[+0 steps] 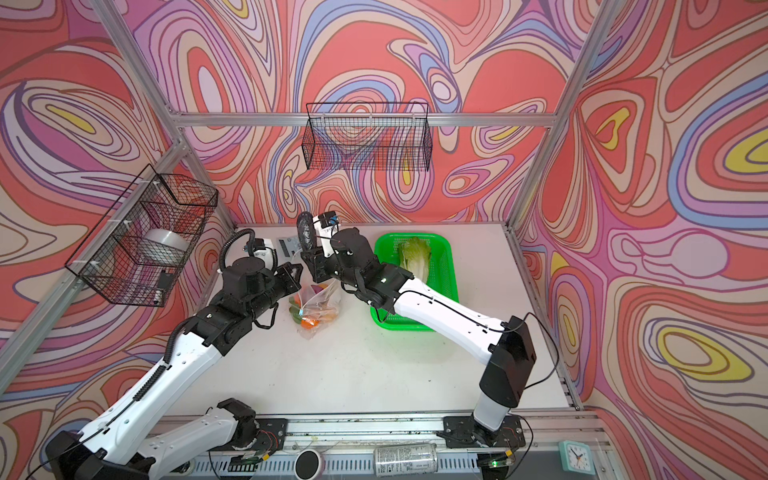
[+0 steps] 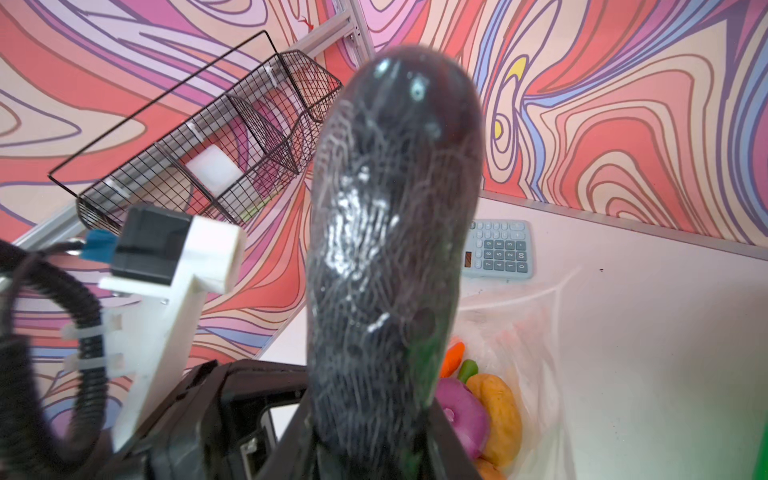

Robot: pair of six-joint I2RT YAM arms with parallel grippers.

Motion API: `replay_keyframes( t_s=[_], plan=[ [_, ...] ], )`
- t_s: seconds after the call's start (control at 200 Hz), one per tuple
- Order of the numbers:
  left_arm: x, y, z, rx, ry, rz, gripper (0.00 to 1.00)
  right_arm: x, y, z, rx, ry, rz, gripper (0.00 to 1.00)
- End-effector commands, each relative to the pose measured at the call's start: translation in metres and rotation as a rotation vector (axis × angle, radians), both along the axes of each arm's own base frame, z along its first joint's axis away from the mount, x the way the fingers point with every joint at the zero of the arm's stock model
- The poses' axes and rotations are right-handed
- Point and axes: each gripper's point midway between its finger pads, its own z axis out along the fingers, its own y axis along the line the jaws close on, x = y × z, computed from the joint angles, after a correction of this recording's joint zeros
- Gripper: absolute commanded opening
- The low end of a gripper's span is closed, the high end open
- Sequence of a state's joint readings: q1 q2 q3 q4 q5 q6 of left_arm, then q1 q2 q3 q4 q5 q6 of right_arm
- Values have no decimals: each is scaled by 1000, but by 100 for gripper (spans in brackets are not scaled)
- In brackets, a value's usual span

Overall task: Place the food in the zip-top bag and seal the zipper
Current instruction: 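Lift the dark eggplant and carry it over the bag opening with the right gripper, then open the right gripper to drop the eggplant into the bag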

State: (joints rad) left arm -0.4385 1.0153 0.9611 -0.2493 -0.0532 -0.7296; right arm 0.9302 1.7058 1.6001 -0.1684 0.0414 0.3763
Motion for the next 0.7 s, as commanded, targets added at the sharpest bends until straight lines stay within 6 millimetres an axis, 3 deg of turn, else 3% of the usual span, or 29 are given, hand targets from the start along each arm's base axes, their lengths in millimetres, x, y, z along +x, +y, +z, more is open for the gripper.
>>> replay_keyframes(
  t_s=[0.0,0.27,0.486,0.626,0.696],
  plan=[
    [4,3,17,-12,-46,21,0,9,5,-29,-39,-33,-67,24],
    [2,3,15,-14,-31,18,0,11,1,-74,-109,0,-92,26],
    [3,4,16,-21,-40,25,0,4,-3,-88,-126,61,-78,30],
    [4,0,17,-25,-38,10,0,5,-5,-88,-136,64,-94,38],
    [4,1,18,-24,-38,10,0,6,-6,-87,-144,65,-99,49]
  ],
)
